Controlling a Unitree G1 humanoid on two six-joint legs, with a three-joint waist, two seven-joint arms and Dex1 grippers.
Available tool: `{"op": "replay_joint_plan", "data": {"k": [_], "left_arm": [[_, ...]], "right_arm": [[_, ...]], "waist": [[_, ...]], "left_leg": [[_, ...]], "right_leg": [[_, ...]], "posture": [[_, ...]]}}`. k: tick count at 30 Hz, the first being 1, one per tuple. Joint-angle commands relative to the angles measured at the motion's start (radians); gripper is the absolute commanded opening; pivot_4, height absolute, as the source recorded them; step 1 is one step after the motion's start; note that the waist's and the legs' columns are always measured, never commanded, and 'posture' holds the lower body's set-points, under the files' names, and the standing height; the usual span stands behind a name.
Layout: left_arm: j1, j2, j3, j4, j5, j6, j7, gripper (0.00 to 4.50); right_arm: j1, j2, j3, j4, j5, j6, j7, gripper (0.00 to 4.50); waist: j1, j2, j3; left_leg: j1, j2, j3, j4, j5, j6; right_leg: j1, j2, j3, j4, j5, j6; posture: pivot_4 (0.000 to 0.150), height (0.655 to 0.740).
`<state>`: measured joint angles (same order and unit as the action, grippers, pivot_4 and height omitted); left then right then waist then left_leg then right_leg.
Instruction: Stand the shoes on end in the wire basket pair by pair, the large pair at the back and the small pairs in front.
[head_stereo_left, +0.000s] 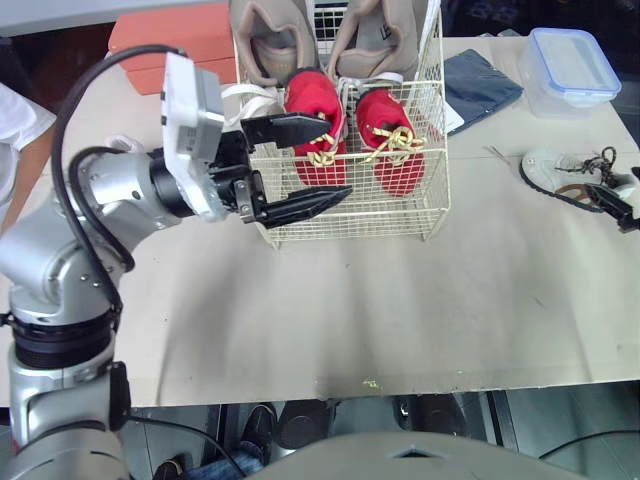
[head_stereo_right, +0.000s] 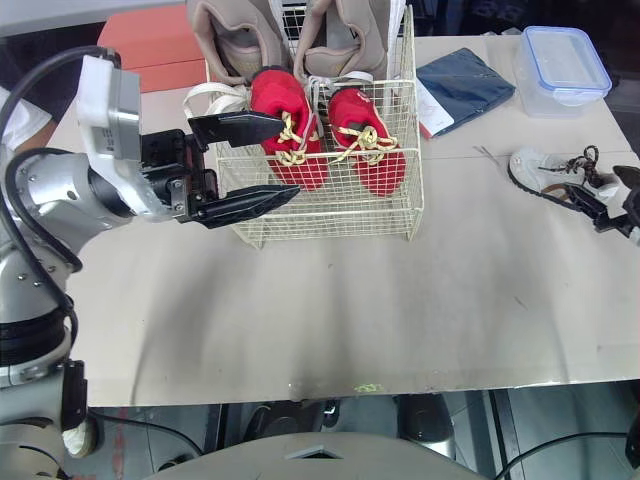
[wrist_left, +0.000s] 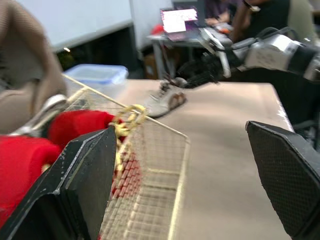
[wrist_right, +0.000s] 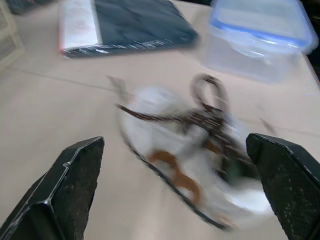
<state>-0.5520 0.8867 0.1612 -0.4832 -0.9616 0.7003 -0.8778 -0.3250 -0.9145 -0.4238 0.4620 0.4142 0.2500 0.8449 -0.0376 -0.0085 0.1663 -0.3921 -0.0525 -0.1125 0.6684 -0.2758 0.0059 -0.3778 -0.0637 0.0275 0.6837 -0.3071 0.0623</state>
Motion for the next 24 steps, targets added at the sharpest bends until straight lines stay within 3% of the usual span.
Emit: {"op": "replay_joint_plan", "data": {"k": [1, 8, 15, 19, 20, 22, 23, 24], "left_arm": [[-0.038, 0.047, 0.062, -0.041, -0.100, 0.067, 0.000, 4.47], [-0.044, 0.130, 0.077, -0.067, -0.178, 0.187, 0.032, 4.47], [-0.030, 0.134, 0.112, -0.087, -0.224, 0.182, 0.007, 4.47], [-0.026, 0.136, 0.110, -0.091, -0.216, 0.178, 0.018, 4.50], [-0.025, 0.136, 0.111, -0.092, -0.217, 0.177, 0.018, 4.50], [-0.026, 0.137, 0.110, -0.092, -0.215, 0.177, 0.018, 4.50], [-0.026, 0.137, 0.109, -0.091, -0.214, 0.176, 0.018, 4.50], [-0.026, 0.137, 0.107, -0.090, -0.212, 0.176, 0.017, 4.50]], "right_arm": [[-0.073, -0.039, 0.021, 0.167, -0.055, -0.105, 0.049, 4.50], [-0.283, -0.028, 0.096, 0.493, -0.131, -0.198, 0.129, 4.50], [-0.398, -0.024, 0.124, 0.666, -0.167, -0.243, 0.196, 4.50], [-0.407, -0.027, 0.132, 0.694, -0.180, -0.253, 0.216, 2.68], [-0.407, -0.029, 0.132, 0.700, -0.183, -0.256, 0.219, 2.47], [-0.401, -0.033, 0.130, 0.702, -0.184, -0.250, 0.231, 1.30], [-0.397, -0.035, 0.130, 0.700, -0.184, -0.247, 0.237, 1.06], [-0.392, -0.038, 0.130, 0.695, -0.186, -0.248, 0.239, 0.55]], "waist": [[-0.005, 0.000, 0.000], [-0.007, 0.001, 0.001], [-0.004, 0.001, 0.001], [-0.005, 0.001, 0.001], [-0.007, 0.001, 0.001], [-0.009, 0.001, 0.001], [-0.009, 0.001, 0.001], [-0.009, 0.001, 0.001]], "left_leg": [[0.000, 0.000, 0.000, 0.000, 0.000, 0.000], [0.001, 0.001, 0.004, 0.000, 0.000, 0.000], [0.001, 0.002, 0.004, 0.000, 0.000, 0.000], [0.000, 0.002, 0.004, 0.000, 0.000, 0.000], [0.001, 0.002, 0.004, 0.000, 0.000, 0.000], [0.001, 0.002, 0.006, 0.000, 0.000, 0.000], [0.001, 0.002, 0.006, 0.000, 0.000, 0.000], [0.002, 0.002, 0.006, 0.000, 0.000, 0.000]], "right_leg": [[0.000, 0.000, 0.000, 0.000, 0.000, 0.000], [0.000, 0.001, 0.003, 0.000, 0.000, 0.000], [-0.001, 0.000, 0.003, 0.000, 0.000, 0.000], [-0.001, 0.000, 0.004, -0.001, 0.000, 0.000], [-0.001, 0.000, 0.004, -0.001, 0.000, 0.000], [-0.001, 0.000, 0.005, 0.000, 0.000, 0.000], [-0.001, 0.000, 0.006, 0.000, 0.000, 0.000], [-0.001, 0.000, 0.006, 0.000, 0.000, 0.000]], "posture": [[0.150, 0.7400], [0.150, 0.7400], [0.150, 0.7400], [0.150, 0.7400], [0.150, 0.7400], [0.150, 0.7400], [0.150, 0.7400], [0.150, 0.7400]]}}
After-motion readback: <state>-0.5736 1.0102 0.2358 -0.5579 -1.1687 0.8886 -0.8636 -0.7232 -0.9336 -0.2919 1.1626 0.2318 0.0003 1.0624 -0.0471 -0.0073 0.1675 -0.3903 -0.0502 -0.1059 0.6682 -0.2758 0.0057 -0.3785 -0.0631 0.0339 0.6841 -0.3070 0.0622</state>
